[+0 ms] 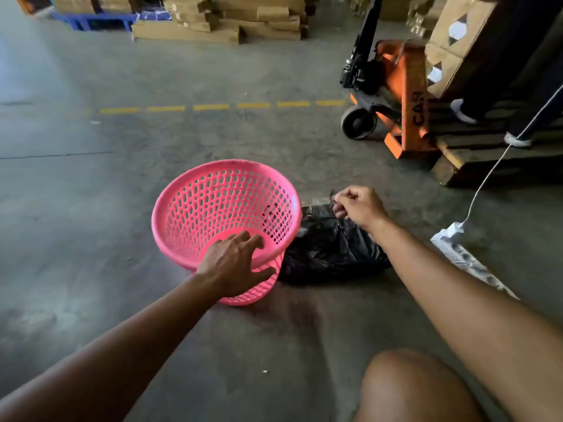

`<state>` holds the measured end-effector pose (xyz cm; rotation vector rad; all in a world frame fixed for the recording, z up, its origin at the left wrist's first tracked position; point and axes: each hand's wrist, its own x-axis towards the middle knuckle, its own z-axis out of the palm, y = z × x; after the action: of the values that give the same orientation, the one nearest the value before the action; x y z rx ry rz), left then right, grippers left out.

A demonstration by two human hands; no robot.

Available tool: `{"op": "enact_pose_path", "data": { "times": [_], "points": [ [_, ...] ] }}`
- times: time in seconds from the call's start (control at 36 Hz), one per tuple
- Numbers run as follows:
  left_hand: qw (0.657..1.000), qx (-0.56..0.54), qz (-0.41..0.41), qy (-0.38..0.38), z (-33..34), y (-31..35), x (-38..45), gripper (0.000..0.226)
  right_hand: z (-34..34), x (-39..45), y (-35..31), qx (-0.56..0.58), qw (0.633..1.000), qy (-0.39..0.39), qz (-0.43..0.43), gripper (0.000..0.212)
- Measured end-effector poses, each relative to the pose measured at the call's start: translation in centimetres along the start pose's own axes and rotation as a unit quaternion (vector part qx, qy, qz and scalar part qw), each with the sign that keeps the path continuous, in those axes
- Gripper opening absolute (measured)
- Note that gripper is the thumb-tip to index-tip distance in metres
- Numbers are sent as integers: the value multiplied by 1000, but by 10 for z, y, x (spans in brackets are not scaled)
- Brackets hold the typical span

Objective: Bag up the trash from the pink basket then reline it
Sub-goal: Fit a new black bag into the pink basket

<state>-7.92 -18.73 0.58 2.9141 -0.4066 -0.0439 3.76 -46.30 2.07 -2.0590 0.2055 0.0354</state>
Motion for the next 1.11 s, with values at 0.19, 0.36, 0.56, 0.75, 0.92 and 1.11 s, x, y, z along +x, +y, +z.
{"op": "enact_pose_path", "data": {
  "times": [0.19,0.36,0.56,0.75,0.92,1.11],
  "points": [
    [998,31,-42,-34,25,-2,9,49,14,12,152,112,936,75,326,26],
    [997,56,-49,-30,29,-6,12,42,52,13,202,266,840,-10,473,41],
    [994,56,-93,-32,29,1,9,33,84,47,193,322,811,-23,488,30],
    [994,64,-83,-31,23,2,12,32,88,65,198,314,811,-9,493,17],
    [995,48,-83,-31,22,-1,8,32,76,74,192,332,848,34,411,26],
    [995,35,-94,-19,18,-13,1,33,52,103,198,359,867,57,340,50]
  ]
}}
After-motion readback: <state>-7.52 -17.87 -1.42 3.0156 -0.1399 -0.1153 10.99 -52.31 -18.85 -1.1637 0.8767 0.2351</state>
